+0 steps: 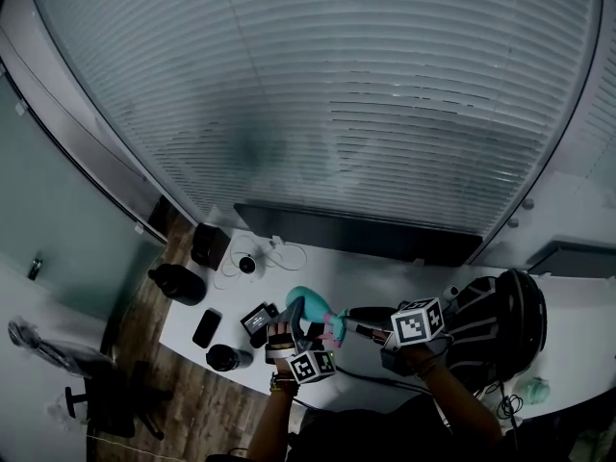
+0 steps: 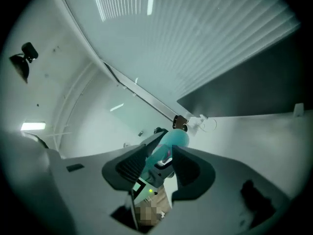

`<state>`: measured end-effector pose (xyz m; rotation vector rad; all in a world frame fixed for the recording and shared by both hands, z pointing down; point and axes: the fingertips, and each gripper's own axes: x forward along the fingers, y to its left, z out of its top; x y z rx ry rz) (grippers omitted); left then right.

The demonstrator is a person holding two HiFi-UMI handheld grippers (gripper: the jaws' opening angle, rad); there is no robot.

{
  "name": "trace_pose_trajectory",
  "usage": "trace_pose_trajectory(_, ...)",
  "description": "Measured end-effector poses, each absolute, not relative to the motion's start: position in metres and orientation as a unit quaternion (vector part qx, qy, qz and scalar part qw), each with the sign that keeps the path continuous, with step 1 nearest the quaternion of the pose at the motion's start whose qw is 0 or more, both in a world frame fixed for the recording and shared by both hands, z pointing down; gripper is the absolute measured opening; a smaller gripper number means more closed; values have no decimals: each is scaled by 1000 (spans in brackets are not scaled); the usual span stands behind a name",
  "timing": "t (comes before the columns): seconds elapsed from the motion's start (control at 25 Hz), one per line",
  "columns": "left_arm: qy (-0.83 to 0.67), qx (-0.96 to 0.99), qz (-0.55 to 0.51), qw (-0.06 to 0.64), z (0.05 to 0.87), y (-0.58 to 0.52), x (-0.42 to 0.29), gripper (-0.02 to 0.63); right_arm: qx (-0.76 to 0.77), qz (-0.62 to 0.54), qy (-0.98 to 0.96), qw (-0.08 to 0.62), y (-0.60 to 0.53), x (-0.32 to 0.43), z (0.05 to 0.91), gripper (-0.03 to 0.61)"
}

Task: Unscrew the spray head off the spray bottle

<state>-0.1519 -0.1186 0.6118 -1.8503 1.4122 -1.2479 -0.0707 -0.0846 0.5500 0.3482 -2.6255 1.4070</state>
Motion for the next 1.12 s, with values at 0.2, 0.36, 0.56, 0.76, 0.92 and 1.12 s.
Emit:
trace_pose_trajectory(0.2,481,-677,-494,257,627,-112,-147,350,106,385,-903,157,-72,-74,565,149)
trace_pose_trajectory(0.36,442,-705,-509,221,640,-101,-140,350,77,215,-939,257,-65,-75,568,138)
trace_pose_trajectory(0.56,379,-802,-445,122,644,-80,-113,350,36,-142,-896,418,-60,-71,559,64)
trace_pose_trajectory(0.76,415,-843,-339,42,636,-80,-108,332,78,-189,-898,390,-62,-83,535,63)
trace_pose_trajectory(0.92,454,-833,-315,34,640,-87,-120,319,216,-107,-946,216,-96,-62,474,63)
trace_pose_trajectory(1.12,496,-842,-210,27,608,-87,-130,319,301,172,-937,-52,-131,10,485,61)
